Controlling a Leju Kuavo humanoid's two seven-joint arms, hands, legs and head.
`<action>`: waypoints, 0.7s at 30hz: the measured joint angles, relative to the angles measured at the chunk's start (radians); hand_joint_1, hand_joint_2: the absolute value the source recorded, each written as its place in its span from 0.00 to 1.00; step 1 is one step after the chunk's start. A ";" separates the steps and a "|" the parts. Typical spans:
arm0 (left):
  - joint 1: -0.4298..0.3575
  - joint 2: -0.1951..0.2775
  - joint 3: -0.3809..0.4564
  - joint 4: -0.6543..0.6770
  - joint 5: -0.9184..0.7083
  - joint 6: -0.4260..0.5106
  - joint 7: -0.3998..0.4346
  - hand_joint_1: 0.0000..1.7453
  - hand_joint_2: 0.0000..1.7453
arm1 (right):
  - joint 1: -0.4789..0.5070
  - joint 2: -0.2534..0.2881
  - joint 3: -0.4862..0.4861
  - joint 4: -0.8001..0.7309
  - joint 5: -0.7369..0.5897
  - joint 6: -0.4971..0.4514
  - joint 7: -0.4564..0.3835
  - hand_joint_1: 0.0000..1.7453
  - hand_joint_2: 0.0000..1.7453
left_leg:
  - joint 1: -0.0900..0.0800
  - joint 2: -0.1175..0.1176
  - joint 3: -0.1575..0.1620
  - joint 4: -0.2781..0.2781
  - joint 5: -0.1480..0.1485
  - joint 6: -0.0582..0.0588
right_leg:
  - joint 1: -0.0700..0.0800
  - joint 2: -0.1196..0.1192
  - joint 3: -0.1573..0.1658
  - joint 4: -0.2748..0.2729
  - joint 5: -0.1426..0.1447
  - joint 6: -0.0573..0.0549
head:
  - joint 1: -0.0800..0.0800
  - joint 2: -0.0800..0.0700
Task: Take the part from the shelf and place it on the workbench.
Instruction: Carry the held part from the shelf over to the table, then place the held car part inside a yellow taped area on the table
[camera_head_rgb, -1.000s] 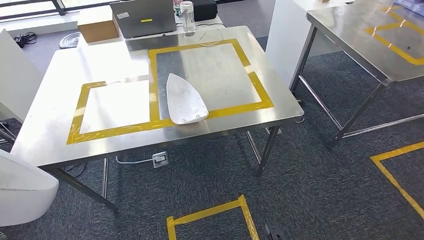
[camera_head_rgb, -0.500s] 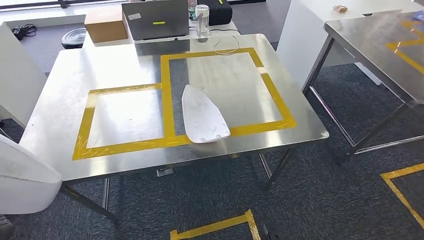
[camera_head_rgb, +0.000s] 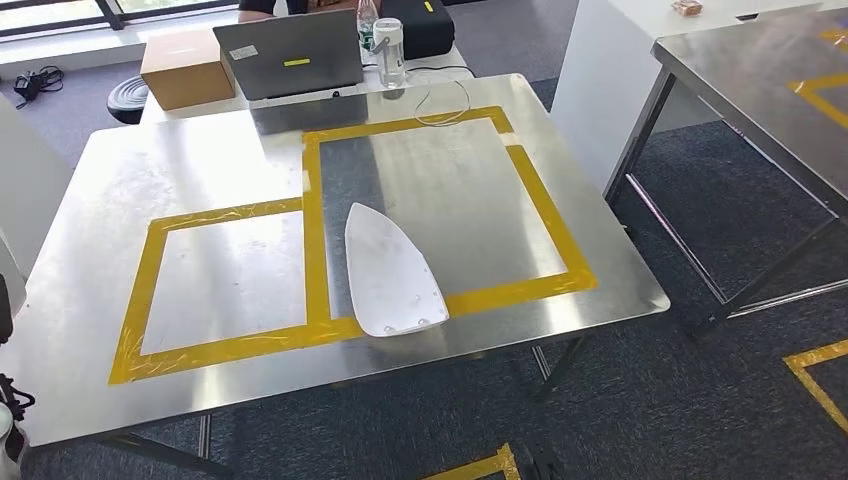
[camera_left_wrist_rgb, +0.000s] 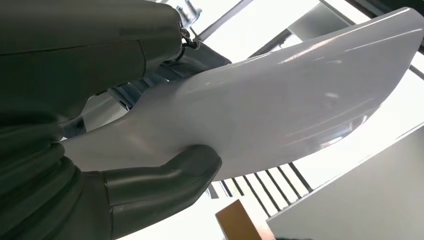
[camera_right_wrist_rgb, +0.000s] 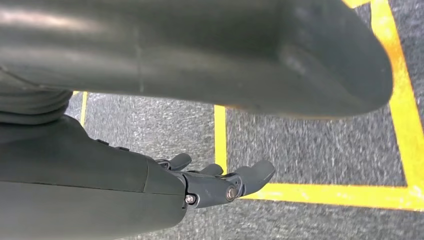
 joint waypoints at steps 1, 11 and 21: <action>-0.058 0.004 -0.024 0.075 -0.050 0.029 0.010 1.00 1.00 | -0.001 0.000 0.000 0.000 0.002 0.000 0.001 0.00 0.00 | -0.001 0.000 0.002 -0.060 0.065 0.002 | 0.001 0.001 0.011 0.003 -0.010 0.003 | 0.000 0.000; -0.342 -0.065 -0.261 0.469 -0.347 0.144 0.121 1.00 1.00 | -0.009 -0.001 0.000 0.001 0.006 -0.006 0.005 0.00 0.00 | -0.006 -0.002 0.017 -0.163 0.164 0.033 | 0.007 0.007 0.033 -0.030 -0.016 0.008 | 0.001 0.000; -0.339 -0.160 -0.448 0.575 -0.489 0.185 0.142 1.00 1.00 | -0.008 -0.001 0.000 0.001 0.017 -0.010 0.030 0.00 0.00 | -0.012 -0.004 0.027 -0.164 0.154 0.048 | 0.002 0.001 0.054 -0.054 -0.026 0.036 | 0.001 0.000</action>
